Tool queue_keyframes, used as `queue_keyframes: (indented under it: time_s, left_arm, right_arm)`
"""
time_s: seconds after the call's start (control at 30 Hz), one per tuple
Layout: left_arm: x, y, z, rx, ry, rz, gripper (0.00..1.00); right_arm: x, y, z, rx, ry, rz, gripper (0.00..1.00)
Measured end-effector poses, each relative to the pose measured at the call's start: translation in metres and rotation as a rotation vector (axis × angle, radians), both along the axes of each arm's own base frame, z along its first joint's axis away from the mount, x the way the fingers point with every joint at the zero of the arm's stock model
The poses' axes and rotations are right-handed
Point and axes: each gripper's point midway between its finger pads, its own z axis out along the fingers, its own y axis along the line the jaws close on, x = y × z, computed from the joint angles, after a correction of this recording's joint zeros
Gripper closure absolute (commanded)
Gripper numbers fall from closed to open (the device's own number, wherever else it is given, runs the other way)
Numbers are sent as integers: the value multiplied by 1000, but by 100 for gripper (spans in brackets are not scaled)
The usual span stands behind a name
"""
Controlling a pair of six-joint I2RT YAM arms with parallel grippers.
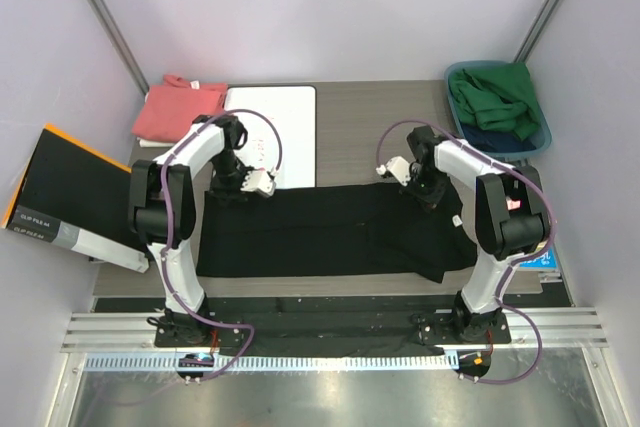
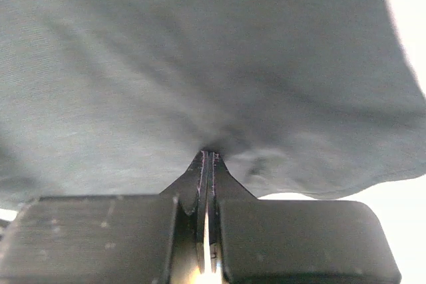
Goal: Fold and stack the t-shirts
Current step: Rotate the tshirt 90 degrees
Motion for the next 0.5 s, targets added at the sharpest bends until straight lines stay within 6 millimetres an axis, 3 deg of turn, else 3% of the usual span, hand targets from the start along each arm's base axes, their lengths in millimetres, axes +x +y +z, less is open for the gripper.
queue_keyframes:
  time_s: [0.33, 0.5]
  left_arm:
    - [4, -6, -11, -22, -27, 17, 52]
    - [11, -9, -11, -31, -56, 40, 52]
  right_arm:
    - [45, -14, -11, -101, -57, -70, 99]
    - [89, -18, -11, -151, -116, -105, 99]
